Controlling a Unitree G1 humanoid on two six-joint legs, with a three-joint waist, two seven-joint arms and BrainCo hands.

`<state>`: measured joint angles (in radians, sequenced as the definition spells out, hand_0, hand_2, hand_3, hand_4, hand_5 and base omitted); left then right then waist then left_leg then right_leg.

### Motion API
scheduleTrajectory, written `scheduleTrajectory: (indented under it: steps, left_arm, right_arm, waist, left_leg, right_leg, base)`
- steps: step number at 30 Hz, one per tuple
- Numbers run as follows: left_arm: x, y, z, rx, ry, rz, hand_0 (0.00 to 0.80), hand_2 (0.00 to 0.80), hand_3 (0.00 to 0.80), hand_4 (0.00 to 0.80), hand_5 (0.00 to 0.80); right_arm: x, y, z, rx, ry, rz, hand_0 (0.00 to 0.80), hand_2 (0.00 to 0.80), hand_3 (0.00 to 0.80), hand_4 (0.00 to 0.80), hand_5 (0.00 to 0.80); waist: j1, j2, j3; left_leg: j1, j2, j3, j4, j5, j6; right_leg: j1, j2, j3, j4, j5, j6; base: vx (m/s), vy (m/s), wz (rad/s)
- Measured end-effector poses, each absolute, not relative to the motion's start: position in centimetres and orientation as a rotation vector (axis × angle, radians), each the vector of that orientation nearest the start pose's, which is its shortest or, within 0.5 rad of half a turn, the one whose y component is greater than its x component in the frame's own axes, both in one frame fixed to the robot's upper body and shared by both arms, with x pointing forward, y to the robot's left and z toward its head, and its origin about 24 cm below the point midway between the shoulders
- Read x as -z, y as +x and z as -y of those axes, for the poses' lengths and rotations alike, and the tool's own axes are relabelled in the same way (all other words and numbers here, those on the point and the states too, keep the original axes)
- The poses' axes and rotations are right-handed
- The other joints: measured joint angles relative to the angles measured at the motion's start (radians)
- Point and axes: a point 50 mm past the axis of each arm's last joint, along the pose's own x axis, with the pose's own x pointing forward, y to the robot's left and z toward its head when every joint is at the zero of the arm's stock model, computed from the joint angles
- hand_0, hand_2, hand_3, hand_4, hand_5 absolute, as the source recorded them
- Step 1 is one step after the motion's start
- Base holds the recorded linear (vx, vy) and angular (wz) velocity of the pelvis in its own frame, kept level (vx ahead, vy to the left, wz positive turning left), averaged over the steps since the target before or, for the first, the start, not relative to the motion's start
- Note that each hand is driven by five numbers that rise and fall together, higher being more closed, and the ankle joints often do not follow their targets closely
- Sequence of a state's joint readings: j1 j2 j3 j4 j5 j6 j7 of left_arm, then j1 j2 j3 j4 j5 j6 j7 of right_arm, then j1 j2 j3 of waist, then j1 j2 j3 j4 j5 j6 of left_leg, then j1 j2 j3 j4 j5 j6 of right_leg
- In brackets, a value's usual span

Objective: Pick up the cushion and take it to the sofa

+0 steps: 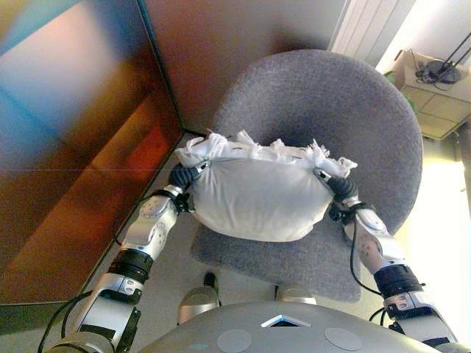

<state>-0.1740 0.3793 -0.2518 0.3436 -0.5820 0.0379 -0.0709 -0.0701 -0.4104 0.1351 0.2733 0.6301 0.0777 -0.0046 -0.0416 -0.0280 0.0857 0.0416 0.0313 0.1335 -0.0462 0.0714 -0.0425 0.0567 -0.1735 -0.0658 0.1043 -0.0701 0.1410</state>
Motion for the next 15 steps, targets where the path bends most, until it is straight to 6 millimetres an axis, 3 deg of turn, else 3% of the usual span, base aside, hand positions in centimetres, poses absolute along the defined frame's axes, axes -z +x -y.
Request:
scheduleTrajectory:
  steps: [3,5,8,15]
  left_arm:
    - [-0.2,27.6,-17.6,0.198,-0.154,-0.290,0.800,0.800,0.800,0.800,0.800]
    - [-0.3,27.6,-17.9,0.194,-0.144,-0.296,0.800,0.800,0.800,0.800,0.800]
    - [-0.4,27.7,-18.6,0.185,-0.116,-0.309,0.800,0.800,0.800,0.800,0.800]
    - [0.2,27.9,-17.0,0.178,-0.156,-0.348,0.800,0.800,0.800,0.800,0.800]
  right_arm:
    - [-0.5,26.3,21.5,0.021,0.173,-0.300,0.800,0.800,0.800,0.800,0.800]
    - [-0.5,26.4,21.3,0.028,0.164,-0.302,0.800,0.800,0.800,0.800,0.800]
    - [-0.4,26.8,20.7,0.027,0.163,-0.307,0.800,0.800,0.800,0.800,0.800]
    - [0.3,27.2,21.7,0.116,0.177,-0.353,0.800,0.800,0.800,0.800,0.800]
  waist:
    - [0.003,0.025,0.024]
    - [0.009,0.017,0.019]
    - [0.012,-0.016,0.000]
    - [0.027,-0.003,-0.001]
  left_leg:
    - [-0.006,0.012,-0.004,0.010,-0.012,0.007]
    - [0.001,0.008,0.000,0.011,-0.011,0.010]
    - [-0.019,-0.012,-0.001,0.026,-0.008,0.012]
    - [-0.047,0.040,-0.034,0.043,0.000,-0.017]
  right_leg:
    - [-0.091,0.004,-0.013,0.185,0.000,-0.001]
    - [-0.124,-0.015,-0.031,0.234,0.000,-0.003]
    - [-0.095,-0.037,-0.039,0.146,-0.038,-0.031]
    - [-0.041,0.018,-0.068,0.063,-0.017,-0.036]
  base:
    - [0.098,0.159,-0.13]
    - [0.143,0.015,-0.14]
    - [0.172,-0.146,-0.01]
    - [0.156,-0.215,0.14]
